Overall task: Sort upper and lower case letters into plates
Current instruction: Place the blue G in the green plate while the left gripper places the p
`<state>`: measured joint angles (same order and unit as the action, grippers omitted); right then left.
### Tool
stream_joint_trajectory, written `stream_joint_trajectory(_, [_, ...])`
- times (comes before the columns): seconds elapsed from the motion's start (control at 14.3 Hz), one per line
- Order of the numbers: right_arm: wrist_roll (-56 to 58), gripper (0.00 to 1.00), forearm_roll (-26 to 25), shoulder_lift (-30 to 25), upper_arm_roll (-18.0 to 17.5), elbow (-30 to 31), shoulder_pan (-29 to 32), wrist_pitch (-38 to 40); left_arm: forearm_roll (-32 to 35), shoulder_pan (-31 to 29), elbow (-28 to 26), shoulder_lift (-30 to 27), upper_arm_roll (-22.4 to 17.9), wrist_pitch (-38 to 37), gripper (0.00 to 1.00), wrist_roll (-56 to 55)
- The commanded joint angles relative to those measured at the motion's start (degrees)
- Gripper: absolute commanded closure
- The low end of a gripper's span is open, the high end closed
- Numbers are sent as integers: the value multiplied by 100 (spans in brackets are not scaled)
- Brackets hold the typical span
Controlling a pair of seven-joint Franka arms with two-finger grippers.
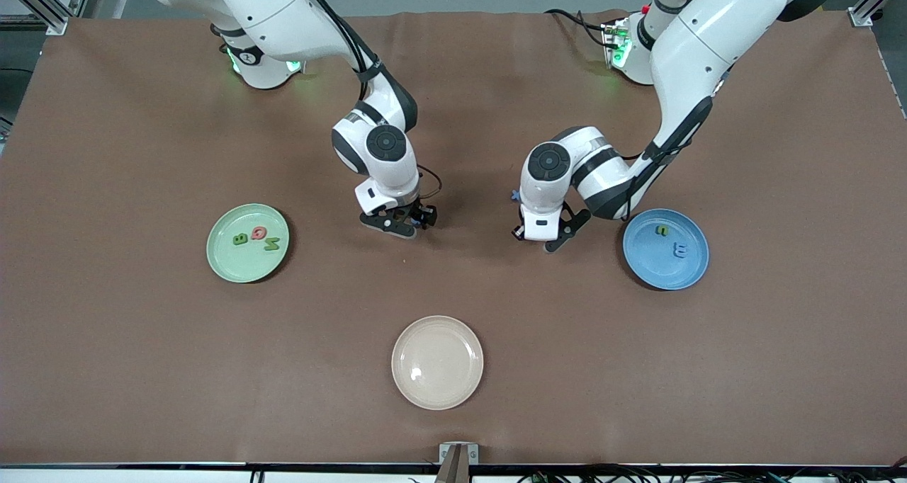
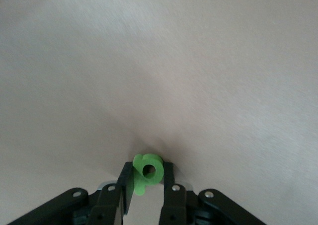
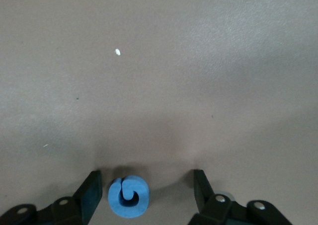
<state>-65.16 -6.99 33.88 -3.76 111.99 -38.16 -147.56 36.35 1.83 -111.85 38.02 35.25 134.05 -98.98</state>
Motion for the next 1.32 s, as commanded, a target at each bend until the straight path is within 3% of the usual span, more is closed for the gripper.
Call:
stream_joint_trajectory(0.0, [-243, 25, -153, 31, 59, -72, -131, 17, 48, -68, -56, -496, -1, -606, 100, 579])
stream_joint_trajectory(0.28, [-313, 48, -153, 31, 59, -63, -192, 17, -31, -532, -135, -848, 288, -968, 100, 1721])
stream_joint_trajectory(0.56, [-304, 96, -153, 22, 59, -63, -105, 70, -31, -2375, -433, -910, 1640, -1241, 100, 3354])
stream_joint_trajectory(0.77, [194, 100, -153, -135, 68, -28, 289, 175, -22, -3643, -671, -902, 2424, -1241, 100, 4570])
stream_joint_trajectory(1.25, [3541, 100, -109, -1374, 24, 814, 2248, 931, 161, -4260, -803, -840, 2443, -864, 100, 6170])
